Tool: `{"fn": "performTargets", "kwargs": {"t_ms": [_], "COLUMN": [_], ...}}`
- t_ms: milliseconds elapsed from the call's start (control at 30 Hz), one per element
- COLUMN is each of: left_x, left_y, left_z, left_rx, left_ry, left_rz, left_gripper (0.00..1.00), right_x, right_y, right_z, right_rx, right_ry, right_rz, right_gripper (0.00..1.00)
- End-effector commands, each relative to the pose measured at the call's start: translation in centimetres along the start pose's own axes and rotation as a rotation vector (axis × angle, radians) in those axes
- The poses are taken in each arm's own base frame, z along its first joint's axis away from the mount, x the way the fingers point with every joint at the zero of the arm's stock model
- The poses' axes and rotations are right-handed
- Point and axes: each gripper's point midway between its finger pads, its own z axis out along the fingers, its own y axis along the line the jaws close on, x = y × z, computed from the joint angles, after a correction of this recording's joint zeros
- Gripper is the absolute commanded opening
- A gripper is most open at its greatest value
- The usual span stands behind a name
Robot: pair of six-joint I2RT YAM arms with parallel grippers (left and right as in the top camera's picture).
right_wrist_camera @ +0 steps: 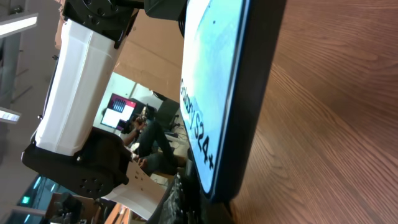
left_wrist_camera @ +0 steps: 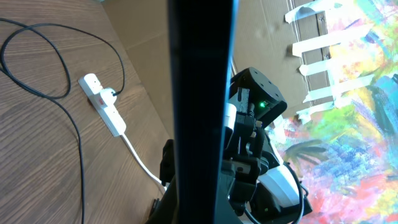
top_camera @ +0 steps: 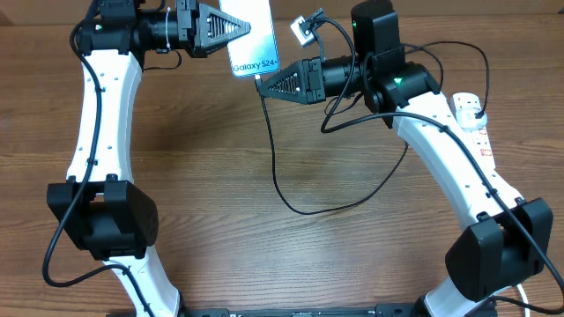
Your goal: Plug charger to phone and switch on socket
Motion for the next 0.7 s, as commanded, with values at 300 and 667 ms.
{"fn": "performTargets", "kwargs": {"t_ms": [300,667], "left_x": [0.44,0.44], "left_y": [-1.32,-1.32], "left_z": [0.34,0.34], "left_rx": [0.045,0.045], "left_ry": [0.028,0.029], "left_rz": [-0.003,-0.017], "left_gripper": [0.04,0.04], "right_x": [-1.02,-1.69], "right_y": [0.05,0.01], "right_z": [-0.41,-0.44], "right_rx": [0.029,0.041], "right_ry": [-0.035,-0.059], "right_rz": [-0.029,-0.017], "right_gripper": [0.04,0.04]}}
